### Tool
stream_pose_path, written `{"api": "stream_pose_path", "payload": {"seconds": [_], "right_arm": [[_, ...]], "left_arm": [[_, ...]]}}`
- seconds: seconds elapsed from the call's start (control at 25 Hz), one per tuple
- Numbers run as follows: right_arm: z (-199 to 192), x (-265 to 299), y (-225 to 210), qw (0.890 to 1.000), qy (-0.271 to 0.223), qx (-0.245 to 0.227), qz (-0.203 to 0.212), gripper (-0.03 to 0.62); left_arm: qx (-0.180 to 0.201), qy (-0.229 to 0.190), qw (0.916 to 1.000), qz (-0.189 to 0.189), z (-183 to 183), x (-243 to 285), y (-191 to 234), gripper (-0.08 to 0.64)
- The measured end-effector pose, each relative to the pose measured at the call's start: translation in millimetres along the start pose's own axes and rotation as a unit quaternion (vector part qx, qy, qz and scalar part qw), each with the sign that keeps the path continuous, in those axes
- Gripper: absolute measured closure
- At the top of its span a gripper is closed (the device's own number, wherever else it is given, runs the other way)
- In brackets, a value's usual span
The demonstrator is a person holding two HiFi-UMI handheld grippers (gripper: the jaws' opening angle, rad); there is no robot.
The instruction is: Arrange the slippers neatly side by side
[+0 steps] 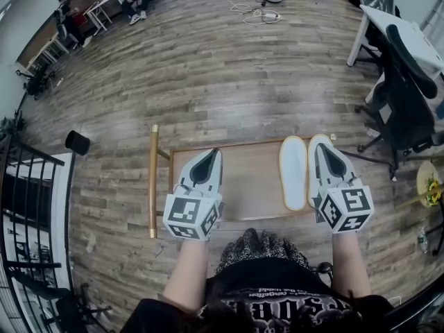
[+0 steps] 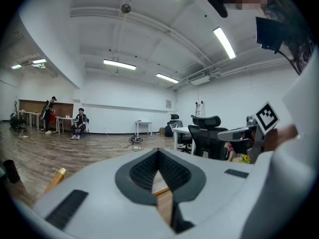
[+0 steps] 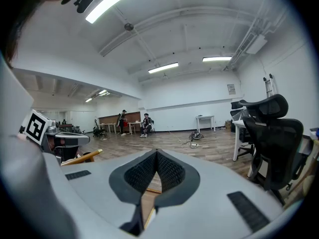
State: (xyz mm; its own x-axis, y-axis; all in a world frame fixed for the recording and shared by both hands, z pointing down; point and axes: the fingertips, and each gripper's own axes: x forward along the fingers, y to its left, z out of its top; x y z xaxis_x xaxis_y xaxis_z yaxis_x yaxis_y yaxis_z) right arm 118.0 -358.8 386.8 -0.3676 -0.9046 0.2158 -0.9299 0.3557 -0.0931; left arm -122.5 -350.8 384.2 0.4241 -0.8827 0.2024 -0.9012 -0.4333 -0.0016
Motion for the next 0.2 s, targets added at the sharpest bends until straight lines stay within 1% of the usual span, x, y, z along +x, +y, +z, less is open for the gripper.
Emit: {"api": "stream_pose_path", "payload": {"seconds": [0.2], "right_arm": [[0.7, 0.7, -3.1, 1.000, -0.001, -0.003, -0.005, 0.589]], "left_arm": [[0.000, -0.002, 1.0000, 0.008, 0.7, -1.6, 6.5, 0.558]]}}
